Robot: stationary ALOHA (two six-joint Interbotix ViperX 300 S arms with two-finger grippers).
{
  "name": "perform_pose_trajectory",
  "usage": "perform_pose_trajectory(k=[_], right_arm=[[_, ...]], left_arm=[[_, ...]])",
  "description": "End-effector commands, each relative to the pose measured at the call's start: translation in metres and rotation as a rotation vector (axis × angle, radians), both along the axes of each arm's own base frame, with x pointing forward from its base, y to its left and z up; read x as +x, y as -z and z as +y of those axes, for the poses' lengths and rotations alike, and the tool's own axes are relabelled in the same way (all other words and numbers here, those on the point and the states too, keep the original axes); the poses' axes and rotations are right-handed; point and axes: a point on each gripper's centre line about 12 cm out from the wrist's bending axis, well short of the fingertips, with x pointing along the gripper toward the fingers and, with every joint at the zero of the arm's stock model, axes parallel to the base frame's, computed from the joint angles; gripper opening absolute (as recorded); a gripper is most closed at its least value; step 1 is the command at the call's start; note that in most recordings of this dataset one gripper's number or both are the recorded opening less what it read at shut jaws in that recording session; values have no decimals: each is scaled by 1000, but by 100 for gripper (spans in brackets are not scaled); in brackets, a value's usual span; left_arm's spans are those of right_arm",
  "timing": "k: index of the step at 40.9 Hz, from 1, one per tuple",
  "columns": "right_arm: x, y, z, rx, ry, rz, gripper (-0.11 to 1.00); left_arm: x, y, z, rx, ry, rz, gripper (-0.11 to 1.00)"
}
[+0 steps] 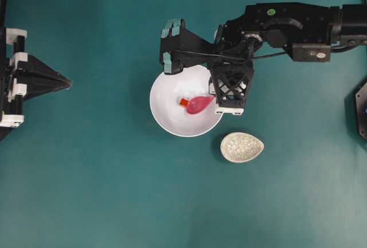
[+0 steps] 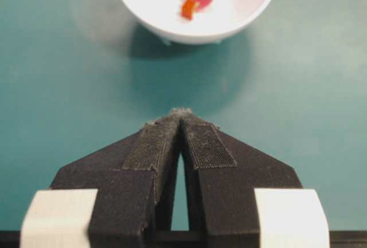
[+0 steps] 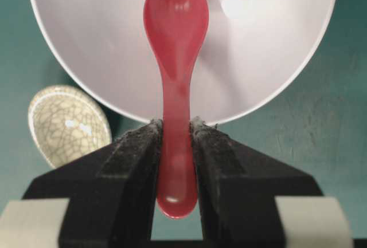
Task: Grip the spoon and scoop the red block from the bowl with right arm.
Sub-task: 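Push the spoon under the red cube toward the bowl's left side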
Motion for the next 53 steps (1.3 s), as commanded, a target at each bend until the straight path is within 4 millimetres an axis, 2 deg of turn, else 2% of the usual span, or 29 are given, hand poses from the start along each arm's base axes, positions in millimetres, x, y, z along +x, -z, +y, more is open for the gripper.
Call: perform_pose_trajectory(k=[1,18,53], right_arm=[[7,-14,-1,-14,2,-59,25],[23,-19,-8,-60,1,-90,25],[36,-31,-5,-30,58,-178,25]], left_arm=[[3,-10,1,6,0,-27,0],[3,-10,1,6,0,-27,0],[3,-11,1,5,-2,-29,0]])
